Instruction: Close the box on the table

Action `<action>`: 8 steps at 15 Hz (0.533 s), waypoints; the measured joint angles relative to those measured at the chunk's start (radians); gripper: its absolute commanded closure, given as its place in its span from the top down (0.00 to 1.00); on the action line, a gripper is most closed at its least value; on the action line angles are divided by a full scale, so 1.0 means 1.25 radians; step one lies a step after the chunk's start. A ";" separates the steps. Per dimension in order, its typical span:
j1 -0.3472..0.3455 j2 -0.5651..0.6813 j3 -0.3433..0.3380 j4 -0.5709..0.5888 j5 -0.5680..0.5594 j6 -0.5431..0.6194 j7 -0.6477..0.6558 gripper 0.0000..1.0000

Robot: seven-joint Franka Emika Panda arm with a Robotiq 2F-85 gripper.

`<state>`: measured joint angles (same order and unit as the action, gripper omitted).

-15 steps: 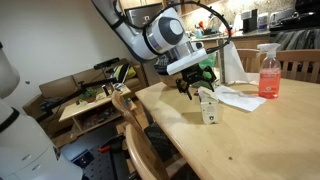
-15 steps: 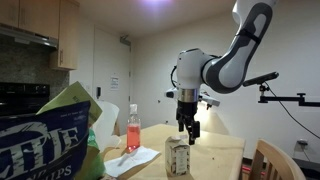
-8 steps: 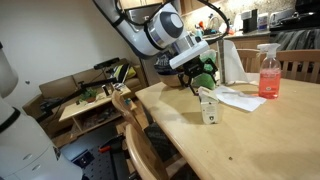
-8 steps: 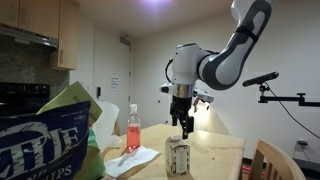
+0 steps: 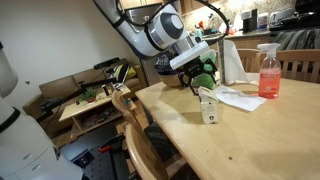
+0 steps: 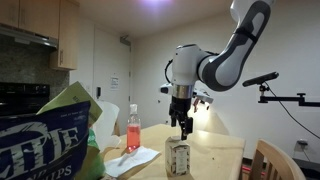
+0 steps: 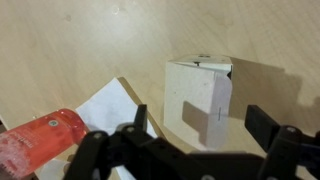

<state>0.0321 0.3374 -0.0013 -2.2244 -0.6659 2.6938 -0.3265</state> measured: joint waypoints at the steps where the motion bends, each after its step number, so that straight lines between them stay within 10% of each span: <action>1: 0.000 0.002 -0.001 0.000 -0.002 0.006 0.002 1.00; 8: 0.004 0.015 -0.022 0.010 -0.055 0.015 0.063 0.90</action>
<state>0.0376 0.3560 -0.0288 -2.2125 -0.7342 2.7120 -0.2478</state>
